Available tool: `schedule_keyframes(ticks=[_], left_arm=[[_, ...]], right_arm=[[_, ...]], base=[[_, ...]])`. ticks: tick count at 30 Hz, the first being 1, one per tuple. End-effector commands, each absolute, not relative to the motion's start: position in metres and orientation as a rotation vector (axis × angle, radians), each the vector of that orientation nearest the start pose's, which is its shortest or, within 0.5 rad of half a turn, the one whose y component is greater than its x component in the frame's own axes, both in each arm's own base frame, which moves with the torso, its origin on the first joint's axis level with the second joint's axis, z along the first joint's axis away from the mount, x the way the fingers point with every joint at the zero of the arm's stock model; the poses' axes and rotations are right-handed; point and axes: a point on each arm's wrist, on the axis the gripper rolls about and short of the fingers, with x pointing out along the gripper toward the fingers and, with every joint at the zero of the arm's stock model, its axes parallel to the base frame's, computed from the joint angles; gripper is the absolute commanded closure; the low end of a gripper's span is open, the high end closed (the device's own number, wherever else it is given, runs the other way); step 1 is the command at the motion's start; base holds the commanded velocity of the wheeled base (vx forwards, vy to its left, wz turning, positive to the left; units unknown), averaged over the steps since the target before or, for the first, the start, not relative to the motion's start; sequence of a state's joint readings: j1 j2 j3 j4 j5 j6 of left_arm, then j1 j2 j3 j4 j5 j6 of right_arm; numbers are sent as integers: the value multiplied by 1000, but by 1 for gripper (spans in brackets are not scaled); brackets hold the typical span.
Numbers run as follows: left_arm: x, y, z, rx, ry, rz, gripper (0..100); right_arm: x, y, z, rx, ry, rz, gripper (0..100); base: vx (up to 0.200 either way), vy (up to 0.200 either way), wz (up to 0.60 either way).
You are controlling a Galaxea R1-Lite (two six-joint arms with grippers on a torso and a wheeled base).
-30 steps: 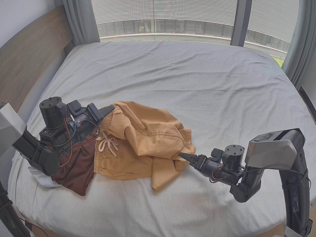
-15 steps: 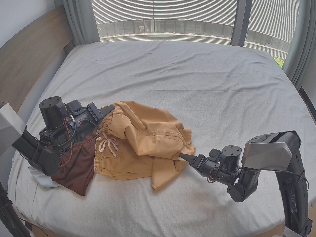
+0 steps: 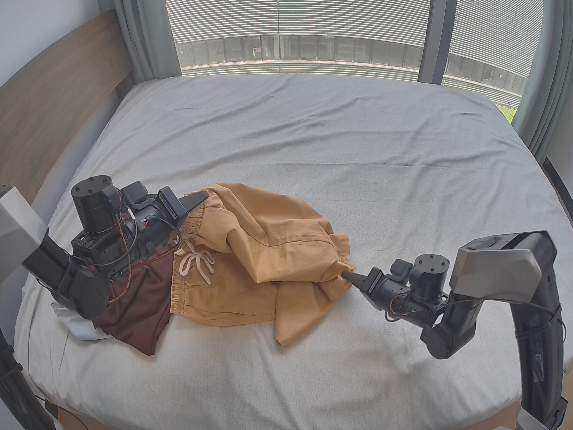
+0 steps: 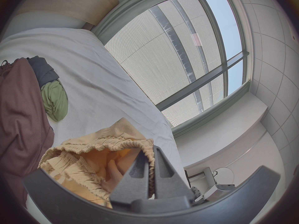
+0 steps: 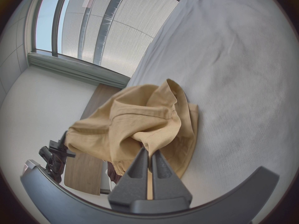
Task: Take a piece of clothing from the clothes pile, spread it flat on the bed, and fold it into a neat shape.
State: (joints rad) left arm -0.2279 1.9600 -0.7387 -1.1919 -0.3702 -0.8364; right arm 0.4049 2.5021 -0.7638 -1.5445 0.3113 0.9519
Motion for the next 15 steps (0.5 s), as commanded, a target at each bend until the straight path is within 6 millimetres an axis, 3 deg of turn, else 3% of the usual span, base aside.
schedule_keyframes(ticks=[1,5,10,15], left_arm=[[334,-86,132,-815,298,-543,100],[334,-85,130,-816,309,-540,100],[336,-85,122,-818,330,-525,100],[342,-86,109,-816,356,-505,100]], right_arm=[[347,126,39,910,388,596,100],[338,105,69,909,342,638,100],[328,86,92,900,306,670,100],[314,87,82,864,361,672,100]], base=[[0,0,0],[0,0,0],[0,0,0],[0,0,0]])
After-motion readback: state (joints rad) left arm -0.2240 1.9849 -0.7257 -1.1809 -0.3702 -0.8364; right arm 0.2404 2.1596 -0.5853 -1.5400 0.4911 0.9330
